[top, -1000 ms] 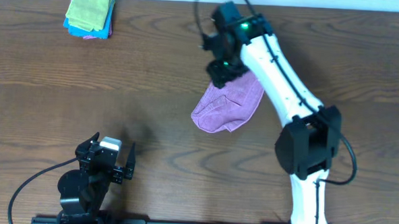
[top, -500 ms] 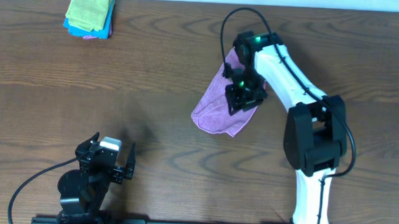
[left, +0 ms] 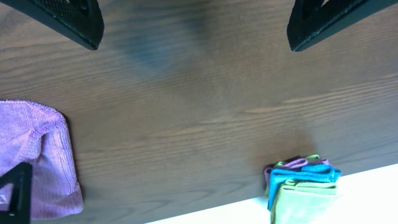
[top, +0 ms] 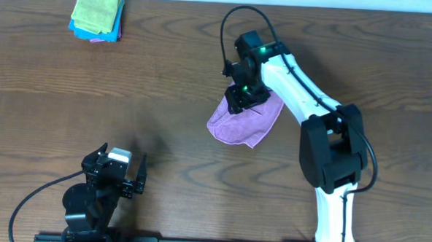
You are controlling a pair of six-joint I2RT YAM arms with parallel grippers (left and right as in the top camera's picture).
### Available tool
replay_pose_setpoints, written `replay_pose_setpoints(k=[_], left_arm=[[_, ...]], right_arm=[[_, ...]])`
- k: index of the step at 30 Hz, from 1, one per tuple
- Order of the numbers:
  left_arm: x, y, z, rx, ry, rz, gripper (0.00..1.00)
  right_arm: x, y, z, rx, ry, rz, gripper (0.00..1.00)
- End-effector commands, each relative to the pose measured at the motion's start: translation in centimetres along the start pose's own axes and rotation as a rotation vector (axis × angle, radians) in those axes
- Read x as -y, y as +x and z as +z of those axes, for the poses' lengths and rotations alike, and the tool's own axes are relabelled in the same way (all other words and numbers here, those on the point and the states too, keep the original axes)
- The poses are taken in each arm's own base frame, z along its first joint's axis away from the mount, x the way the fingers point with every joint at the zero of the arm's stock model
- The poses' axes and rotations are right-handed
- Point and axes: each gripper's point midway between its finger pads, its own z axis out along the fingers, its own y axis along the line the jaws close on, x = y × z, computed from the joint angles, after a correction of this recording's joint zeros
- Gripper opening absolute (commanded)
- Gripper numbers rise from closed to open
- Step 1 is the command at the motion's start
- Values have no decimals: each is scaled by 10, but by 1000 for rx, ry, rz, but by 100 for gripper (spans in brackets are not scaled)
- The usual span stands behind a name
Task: Fold the cloth
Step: 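Regrasp the pink cloth corner with the right gripper and lift it, then lay the pink cloth flat with the right gripper and release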
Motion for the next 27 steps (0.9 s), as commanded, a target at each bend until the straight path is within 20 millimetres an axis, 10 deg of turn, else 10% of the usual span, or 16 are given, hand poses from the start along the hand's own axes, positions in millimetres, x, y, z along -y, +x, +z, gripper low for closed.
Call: replay_pose_setpoints(k=[1, 7, 15, 27], left_arm=[[2, 9, 3, -19, 8, 10, 95], [2, 9, 3, -19, 8, 10, 95], [2, 9, 3, -19, 8, 9, 95], [2, 9, 3, -19, 8, 9, 95]], right_arm=[[-3, 2, 10, -12, 3, -16, 51], [9, 11, 28, -69, 45, -4, 47], [11, 13, 36, -84, 44, -1, 1], [-8, -15, 2, -22, 48, -36, 1]])
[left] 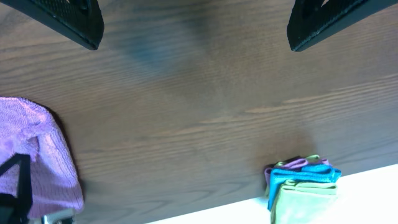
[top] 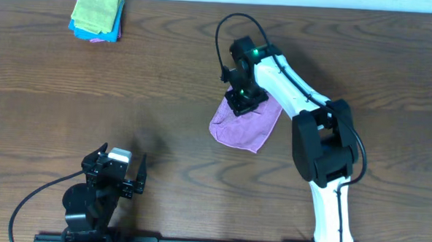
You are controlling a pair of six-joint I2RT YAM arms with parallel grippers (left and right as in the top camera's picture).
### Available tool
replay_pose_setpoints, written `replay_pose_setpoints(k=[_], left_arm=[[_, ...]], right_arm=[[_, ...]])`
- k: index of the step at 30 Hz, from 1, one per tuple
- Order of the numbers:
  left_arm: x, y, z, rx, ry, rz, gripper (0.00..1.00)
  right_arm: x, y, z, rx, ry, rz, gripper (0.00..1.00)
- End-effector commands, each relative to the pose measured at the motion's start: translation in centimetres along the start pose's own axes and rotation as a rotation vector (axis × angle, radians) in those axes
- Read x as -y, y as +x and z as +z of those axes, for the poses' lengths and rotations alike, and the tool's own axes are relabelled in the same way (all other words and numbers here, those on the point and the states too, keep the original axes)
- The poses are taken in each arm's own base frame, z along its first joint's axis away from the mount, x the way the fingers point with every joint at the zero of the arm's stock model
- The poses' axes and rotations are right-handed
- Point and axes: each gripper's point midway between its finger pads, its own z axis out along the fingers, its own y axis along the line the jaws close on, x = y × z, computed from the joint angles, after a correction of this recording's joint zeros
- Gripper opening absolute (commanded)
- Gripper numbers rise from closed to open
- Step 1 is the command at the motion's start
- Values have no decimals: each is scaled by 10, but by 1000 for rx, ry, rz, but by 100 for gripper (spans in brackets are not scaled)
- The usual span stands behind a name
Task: Fold the cloth
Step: 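Lay the pink cloth flat with the right gripper and release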
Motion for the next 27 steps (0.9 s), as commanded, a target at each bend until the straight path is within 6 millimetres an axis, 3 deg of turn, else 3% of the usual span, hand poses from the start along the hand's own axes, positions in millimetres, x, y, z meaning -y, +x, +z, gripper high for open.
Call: replay_pose_setpoints(k=[1, 5, 9, 15, 16, 17, 18, 21, 24, 26, 27], left_arm=[[2, 9, 3, -19, 9, 9, 95], [2, 9, 3, -19, 9, 10, 95], [2, 9, 3, -19, 9, 9, 95], [2, 9, 3, -19, 9, 10, 95], [2, 9, 3, -19, 9, 10, 96], [2, 9, 3, -19, 9, 10, 96], [2, 9, 3, -19, 9, 10, 95], [2, 9, 3, -19, 9, 9, 95], [2, 9, 3, -19, 9, 10, 96], [2, 9, 3, -19, 9, 10, 95], [2, 9, 3, -19, 9, 10, 95]], right_arm=[[-15, -24, -22, 71, 8, -39, 1], [-34, -43, -42, 140, 10, -84, 1], [-57, -58, -46, 198, 6, -141, 1], [-146, -63, -44, 266, -191, -438, 2], [-149, -62, -41, 265, -153, -471, 14], [-141, -65, -38, 262, -67, -468, 56], [-128, -67, -37, 259, 22, -434, 79], [-88, -75, -43, 273, 211, -282, 90], [-55, -64, -48, 222, 210, -153, 91], [-30, -53, -72, 187, 203, -88, 93], [-19, -46, -94, 185, 210, -59, 96]])
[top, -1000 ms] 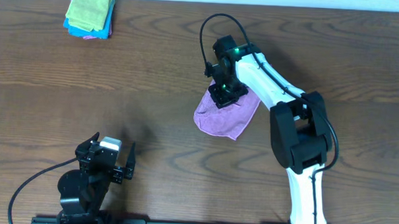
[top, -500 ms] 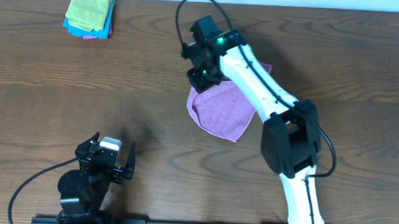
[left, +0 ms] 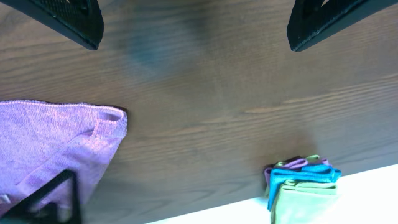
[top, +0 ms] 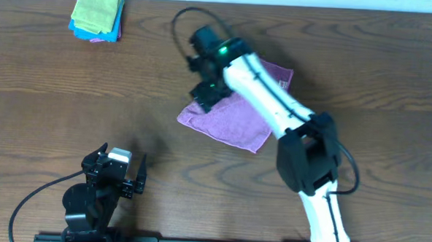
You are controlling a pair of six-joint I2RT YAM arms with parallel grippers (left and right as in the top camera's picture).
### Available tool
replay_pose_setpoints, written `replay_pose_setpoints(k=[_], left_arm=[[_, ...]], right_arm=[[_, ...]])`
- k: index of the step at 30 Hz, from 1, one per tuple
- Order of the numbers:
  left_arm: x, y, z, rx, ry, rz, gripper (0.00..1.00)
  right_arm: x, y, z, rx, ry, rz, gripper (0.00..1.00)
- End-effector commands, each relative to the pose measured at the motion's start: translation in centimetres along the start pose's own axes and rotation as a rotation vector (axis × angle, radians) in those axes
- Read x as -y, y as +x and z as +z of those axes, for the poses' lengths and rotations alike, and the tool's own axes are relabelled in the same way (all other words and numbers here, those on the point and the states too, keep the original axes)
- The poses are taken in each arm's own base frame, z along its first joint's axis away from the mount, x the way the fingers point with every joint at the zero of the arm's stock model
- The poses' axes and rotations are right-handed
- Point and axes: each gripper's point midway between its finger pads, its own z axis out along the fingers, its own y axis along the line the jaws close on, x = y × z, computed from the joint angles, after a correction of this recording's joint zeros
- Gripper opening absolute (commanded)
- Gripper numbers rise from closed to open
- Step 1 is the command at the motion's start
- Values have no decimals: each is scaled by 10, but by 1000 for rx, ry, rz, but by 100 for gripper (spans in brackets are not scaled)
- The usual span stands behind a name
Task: Fold the cloth
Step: 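Lay the pink cloth flat with the right gripper and release, then grasp the folded-over corner with the left gripper and pull it flat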
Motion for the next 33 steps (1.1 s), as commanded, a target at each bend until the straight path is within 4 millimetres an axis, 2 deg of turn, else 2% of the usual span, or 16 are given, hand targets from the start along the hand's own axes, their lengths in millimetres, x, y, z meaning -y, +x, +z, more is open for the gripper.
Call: replay_pose_setpoints(k=[1, 4, 7, 9, 11, 14, 20, 22, 26, 28, 31, 33], left_arm=[[2, 9, 3, -19, 8, 9, 96], [2, 9, 3, -19, 9, 10, 95], [2, 9, 3, -19, 9, 9, 96], [2, 9, 3, -19, 8, 10, 95], [2, 9, 3, -19, 9, 10, 96], [2, 8, 3, -14, 6, 12, 95], [-4, -17, 2, 85, -19, 38, 95], [-6, -27, 1, 127, -26, 49, 95], [-8, -33, 0, 149, -42, 67, 95], [-8, -45, -2, 198, -38, 90, 95], [15, -77, -12, 350, 88, 150, 95], [21, -101, -21, 467, 130, 154, 95]], right_arm=[[39, -4, -53, 71, 45, 104, 97], [52, 9, -100, 127, 53, 140, 98], [51, 29, -152, 222, 69, 155, 98], [47, 50, -169, 266, 74, 156, 99], [43, 75, -170, 302, 82, 156, 99], [35, 117, -160, 342, 86, 155, 99], [21, 174, -150, 370, 70, 152, 99], [19, 184, -150, 375, 71, 152, 99], [16, 200, -152, 370, 67, 168, 99], [16, 207, -150, 353, 71, 186, 99], [15, 220, -137, 319, 61, 261, 99], [14, 228, -135, 317, 47, 311, 99]])
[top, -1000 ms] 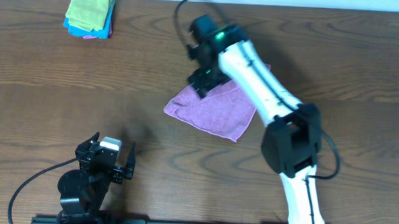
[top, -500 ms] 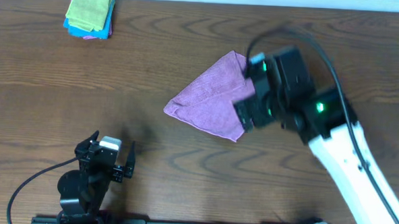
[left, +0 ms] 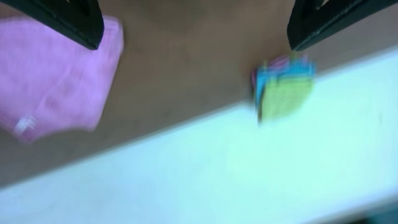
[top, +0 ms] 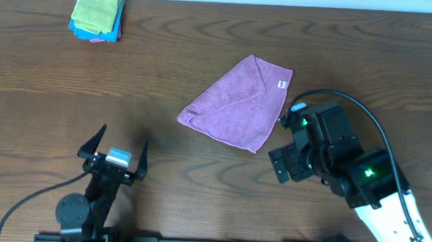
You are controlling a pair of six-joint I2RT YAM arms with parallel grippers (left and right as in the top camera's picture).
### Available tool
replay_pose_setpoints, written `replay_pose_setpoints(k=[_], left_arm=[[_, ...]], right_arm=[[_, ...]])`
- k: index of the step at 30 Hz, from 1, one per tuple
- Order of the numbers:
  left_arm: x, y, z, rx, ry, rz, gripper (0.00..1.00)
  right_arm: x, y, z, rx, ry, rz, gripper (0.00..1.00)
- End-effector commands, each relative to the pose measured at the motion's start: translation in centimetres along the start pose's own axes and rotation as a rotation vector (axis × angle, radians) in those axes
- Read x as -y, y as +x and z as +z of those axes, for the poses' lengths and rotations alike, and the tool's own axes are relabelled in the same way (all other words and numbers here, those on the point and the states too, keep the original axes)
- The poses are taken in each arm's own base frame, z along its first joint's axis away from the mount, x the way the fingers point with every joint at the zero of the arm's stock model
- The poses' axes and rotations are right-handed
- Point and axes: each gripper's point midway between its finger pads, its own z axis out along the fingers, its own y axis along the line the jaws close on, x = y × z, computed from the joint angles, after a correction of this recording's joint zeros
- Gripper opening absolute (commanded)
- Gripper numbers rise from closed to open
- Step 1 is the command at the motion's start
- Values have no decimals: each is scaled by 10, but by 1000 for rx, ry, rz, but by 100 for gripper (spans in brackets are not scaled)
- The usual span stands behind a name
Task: Fold the cloth
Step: 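Grasp the folded-over corner with the left gripper and pull it flat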
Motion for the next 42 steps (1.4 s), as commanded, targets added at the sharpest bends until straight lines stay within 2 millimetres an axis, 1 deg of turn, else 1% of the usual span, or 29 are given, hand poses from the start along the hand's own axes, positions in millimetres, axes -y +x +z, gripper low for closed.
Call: replay_pose_setpoints(k=[1, 4, 6, 8, 10, 12, 14, 15, 18, 21, 24, 26, 28, 29, 31, 34, 36, 38, 40, 42], left_arm=[[13, -21, 2, 96, 95, -55, 95], [6, -30, 15, 118, 95, -115, 95], [6, -39, 33, 90, 159, -147, 96], [9, -47, 58, 27, 253, -187, 95], [14, -56, 92, -42, 381, -239, 95], [22, -55, 131, -134, 480, -300, 95], [35, -50, 162, -222, 556, -315, 95], [44, -49, 175, -256, 596, -299, 95], [65, -44, 199, -339, 673, -234, 95], [85, -30, 222, -443, 701, -116, 95], [114, -12, 242, -505, 733, 4, 95], [140, 0, 254, -526, 758, 67, 95], [159, 7, 263, -525, 769, 136, 95], [165, 10, 266, -522, 767, 160, 95], [188, 16, 270, -514, 784, 187, 95], [220, 27, 256, -550, 859, 195, 95], [233, 29, 247, -569, 891, 198, 95], [247, 25, 240, -562, 922, 209, 95], [265, 15, 236, -521, 948, 226, 95], [279, 11, 227, -526, 989, 185, 95]], right_arm=[[-2, 6, -7, 24, -25, 83, 99], [-6, -3, -24, 109, -60, 99, 99], [-4, -10, -40, 172, -61, 123, 99], [-1, -14, -54, 208, -59, 155, 99], [2, -16, -71, 220, -56, 200, 99], [4, -14, -83, 220, -53, 245, 99], [6, -11, -90, 217, -49, 293, 99], [6, -10, -92, 216, -48, 304, 99], [8, -7, -93, 215, -38, 320, 99], [15, -1, -94, 207, 0, 356, 99], [23, 9, -94, 187, 53, 368, 99], [25, 14, -96, 178, 63, 368, 99], [24, 17, -98, 179, 61, 369, 99], [24, 19, -99, 179, 61, 377, 99], [24, 28, -102, 169, 62, 382, 99], [24, 46, -107, 148, 66, 381, 99], [24, 54, -110, 141, 67, 380, 99], [23, 62, -114, 142, 66, 357, 99], [23, 72, -117, 128, 70, 318, 99], [23, 76, -116, 112, 73, 301, 99]])
